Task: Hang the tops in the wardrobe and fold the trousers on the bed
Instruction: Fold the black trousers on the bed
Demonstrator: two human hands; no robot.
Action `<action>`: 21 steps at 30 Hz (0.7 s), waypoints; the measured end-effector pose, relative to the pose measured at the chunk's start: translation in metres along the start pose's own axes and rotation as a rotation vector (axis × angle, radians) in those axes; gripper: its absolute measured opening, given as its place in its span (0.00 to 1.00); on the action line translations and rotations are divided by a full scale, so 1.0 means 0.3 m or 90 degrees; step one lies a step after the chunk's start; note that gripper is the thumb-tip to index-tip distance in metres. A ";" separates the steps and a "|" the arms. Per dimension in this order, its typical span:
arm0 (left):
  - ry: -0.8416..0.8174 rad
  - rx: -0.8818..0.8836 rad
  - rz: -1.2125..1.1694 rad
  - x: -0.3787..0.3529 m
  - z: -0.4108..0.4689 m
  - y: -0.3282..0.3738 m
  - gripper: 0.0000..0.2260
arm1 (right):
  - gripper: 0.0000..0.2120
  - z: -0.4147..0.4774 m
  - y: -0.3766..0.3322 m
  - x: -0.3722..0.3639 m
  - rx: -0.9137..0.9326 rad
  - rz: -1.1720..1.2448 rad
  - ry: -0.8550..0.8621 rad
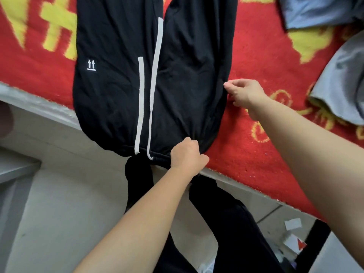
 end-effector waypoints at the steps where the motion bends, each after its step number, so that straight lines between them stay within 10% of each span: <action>1: -0.048 0.006 -0.042 0.023 0.002 -0.016 0.12 | 0.05 -0.005 -0.018 -0.006 0.006 -0.005 0.022; 5: -0.211 0.042 -0.238 0.157 0.020 -0.133 0.14 | 0.01 -0.038 -0.151 -0.068 0.012 0.064 0.133; 13: -0.142 0.131 -0.401 0.454 0.065 -0.568 0.08 | 0.04 -0.072 -0.576 -0.477 0.197 0.039 0.133; 21: -0.044 0.276 -0.326 0.526 0.212 -1.023 0.14 | 0.13 -0.034 -0.778 -1.037 0.367 -0.168 -0.157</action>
Point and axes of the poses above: each hand's wrist, its own z-axis towards the middle knuckle, its own x-axis out of the back of the hand, y = z × x, the point moved 4 cm from there along z, towards the middle knuckle, and after that the axes turned 11 degrees about x, right-handed, at the moved point
